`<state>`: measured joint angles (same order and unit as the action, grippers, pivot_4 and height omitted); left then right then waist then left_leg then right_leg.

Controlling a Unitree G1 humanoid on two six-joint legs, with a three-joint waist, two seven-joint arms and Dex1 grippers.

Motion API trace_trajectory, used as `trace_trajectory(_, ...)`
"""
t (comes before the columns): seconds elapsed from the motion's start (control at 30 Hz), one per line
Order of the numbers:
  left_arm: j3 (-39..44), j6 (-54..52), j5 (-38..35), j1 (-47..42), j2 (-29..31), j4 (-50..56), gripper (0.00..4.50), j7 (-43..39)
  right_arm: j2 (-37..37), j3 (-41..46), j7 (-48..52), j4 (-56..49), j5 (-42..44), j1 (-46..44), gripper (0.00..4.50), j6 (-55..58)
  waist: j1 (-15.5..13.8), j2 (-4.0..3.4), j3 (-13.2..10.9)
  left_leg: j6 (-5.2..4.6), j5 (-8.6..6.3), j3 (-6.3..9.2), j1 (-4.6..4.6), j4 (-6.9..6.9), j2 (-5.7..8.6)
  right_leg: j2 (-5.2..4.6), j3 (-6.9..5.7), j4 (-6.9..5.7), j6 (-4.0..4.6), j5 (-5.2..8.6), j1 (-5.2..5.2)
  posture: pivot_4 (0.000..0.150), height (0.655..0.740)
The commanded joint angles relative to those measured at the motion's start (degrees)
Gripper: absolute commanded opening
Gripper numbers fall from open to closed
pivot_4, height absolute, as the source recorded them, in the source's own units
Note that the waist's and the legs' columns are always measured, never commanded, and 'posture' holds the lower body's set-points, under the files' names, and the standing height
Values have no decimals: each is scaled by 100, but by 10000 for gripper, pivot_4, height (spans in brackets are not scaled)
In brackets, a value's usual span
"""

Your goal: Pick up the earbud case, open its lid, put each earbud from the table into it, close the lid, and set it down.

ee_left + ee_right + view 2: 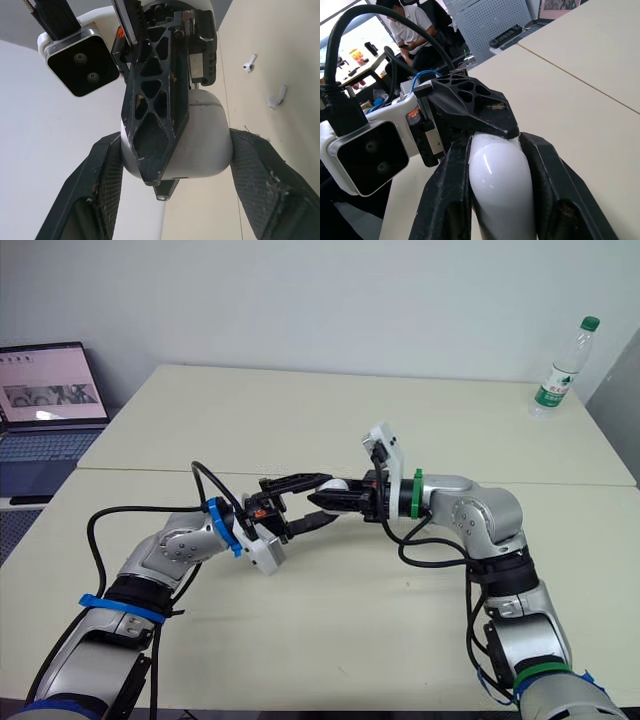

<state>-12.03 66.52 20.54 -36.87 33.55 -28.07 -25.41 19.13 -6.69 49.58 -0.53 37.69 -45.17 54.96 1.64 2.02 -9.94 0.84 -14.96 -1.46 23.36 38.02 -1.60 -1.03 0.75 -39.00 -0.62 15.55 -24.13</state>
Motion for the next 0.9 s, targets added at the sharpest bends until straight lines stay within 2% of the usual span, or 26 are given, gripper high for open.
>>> trace_trajectory(0.03,117,23,-59,-185,67,44,27583,193,-9,60,81,-63,77,0,10849,-26,0,0,0,0,0,1,0,0,0,0,-1,0,0,0,0,1500,7400)
trace_trajectory(0.07,114,26,-59,-187,67,40,27583,194,-13,64,86,-57,75,-8,10849,-43,-1,0,0,0,0,1,0,1,0,0,-1,0,0,0,0,1500,7400)
trace_trajectory(0.23,104,33,-31,-230,71,-1,27583,249,46,19,101,-112,8,20,27429,-86,-3,0,0,0,0,1,0,3,1,0,0,0,0,0,0,1500,7400)
trace_trajectory(0.9,20,4,16,-187,34,104,27583,346,-7,99,-23,109,7,19,27429,-68,-1,0,0,0,0,-1,0,6,1,0,1,-3,0,-1,0,1500,7400)
